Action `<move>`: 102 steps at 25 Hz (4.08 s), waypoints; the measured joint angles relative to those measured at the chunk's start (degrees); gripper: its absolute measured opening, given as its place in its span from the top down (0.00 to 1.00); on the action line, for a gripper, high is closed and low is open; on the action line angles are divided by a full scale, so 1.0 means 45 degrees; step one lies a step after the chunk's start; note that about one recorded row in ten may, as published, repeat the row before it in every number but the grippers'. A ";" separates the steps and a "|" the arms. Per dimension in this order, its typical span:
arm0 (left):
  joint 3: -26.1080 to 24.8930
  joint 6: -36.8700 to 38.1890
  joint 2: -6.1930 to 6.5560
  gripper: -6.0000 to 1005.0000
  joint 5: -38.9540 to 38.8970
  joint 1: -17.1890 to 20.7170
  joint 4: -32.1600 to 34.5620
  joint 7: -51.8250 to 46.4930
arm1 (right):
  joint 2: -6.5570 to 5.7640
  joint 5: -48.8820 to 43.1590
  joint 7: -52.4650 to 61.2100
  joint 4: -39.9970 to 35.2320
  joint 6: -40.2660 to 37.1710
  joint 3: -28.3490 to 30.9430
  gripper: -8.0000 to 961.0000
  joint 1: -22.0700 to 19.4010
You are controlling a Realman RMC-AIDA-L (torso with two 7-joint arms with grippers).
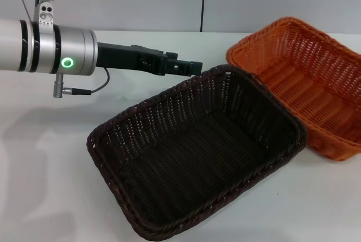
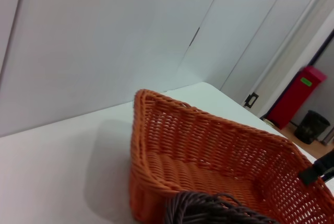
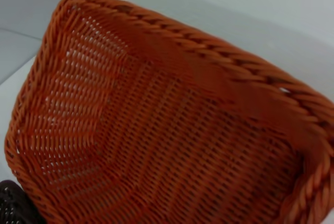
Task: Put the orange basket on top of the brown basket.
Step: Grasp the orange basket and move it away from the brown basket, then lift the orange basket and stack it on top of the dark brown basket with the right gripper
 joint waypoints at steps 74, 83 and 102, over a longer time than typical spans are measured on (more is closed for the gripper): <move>-0.0155 0.1513 0.0069 0.14 -0.0960 0.0204 0.0164 0.0084 | 0.1473 1.2792 -0.5639 -0.0328 0.1382 0.0057 0.74 -0.2994; -0.0129 0.1687 0.0011 0.14 -0.0959 0.0148 0.0198 0.0088 | 0.2986 1.2784 -0.6386 -0.0595 -0.0018 -0.0705 0.74 -0.2164; -0.0040 0.1977 -0.0002 0.14 -0.0946 0.0056 0.0469 0.0143 | 0.4094 1.2580 -0.7959 -0.0661 0.0593 -0.4017 0.61 -0.2617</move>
